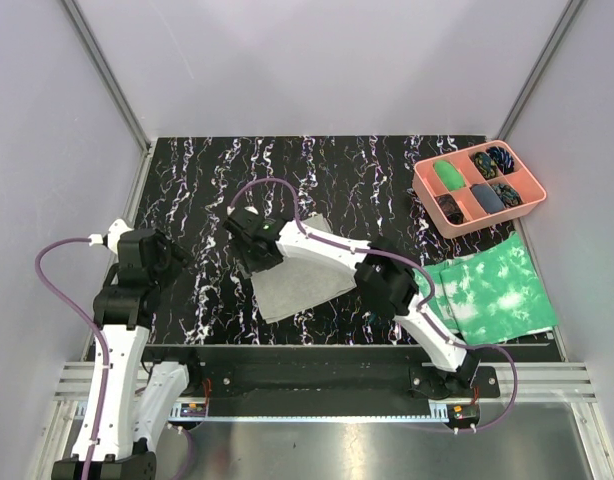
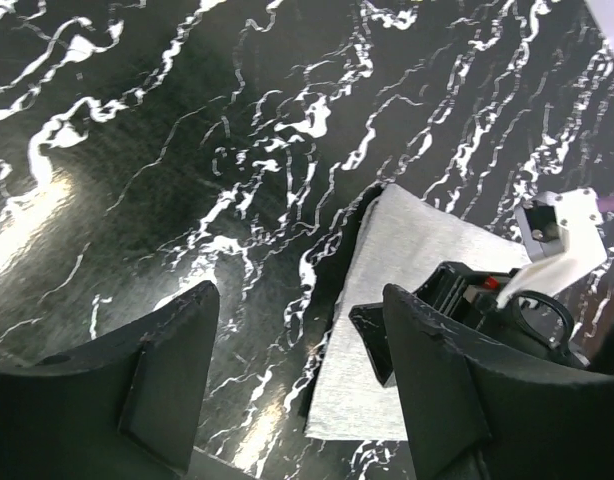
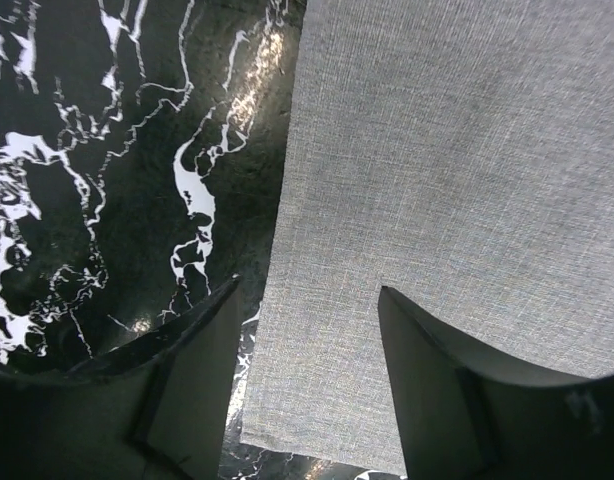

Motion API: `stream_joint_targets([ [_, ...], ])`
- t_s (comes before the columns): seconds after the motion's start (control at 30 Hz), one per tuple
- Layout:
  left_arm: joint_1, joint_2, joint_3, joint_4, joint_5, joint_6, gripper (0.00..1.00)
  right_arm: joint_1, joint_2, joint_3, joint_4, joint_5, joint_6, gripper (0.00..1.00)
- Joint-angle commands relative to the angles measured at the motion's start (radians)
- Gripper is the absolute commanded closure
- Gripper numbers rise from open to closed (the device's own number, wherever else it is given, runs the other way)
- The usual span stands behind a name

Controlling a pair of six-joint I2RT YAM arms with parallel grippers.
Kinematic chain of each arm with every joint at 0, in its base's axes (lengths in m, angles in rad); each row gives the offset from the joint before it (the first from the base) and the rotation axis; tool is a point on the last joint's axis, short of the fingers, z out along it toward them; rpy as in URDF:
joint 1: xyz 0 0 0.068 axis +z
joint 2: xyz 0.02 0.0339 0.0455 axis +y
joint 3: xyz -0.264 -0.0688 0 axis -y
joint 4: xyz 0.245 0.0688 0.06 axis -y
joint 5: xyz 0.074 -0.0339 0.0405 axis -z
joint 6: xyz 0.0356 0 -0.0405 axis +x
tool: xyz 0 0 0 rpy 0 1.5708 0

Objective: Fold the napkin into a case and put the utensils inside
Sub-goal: Pick up the lower triangle-folded napkin from the center of the board.

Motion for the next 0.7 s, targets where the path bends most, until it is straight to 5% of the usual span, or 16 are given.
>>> stream_joint_targets([
  [0.0,0.004,-0.009,0.036,-0.015,-0.050,0.005,0.30,0.022,0.033,0.095,-0.057,0.025,0.012,0.37],
  [0.43,0.004,-0.032,0.042,-0.046,-0.076,0.014,0.19,0.051,0.173,0.155,-0.126,0.094,0.011,0.44],
  [0.67,0.006,-0.040,0.036,-0.055,-0.081,0.024,0.18,0.051,0.226,0.134,-0.131,0.120,0.009,0.74],
])
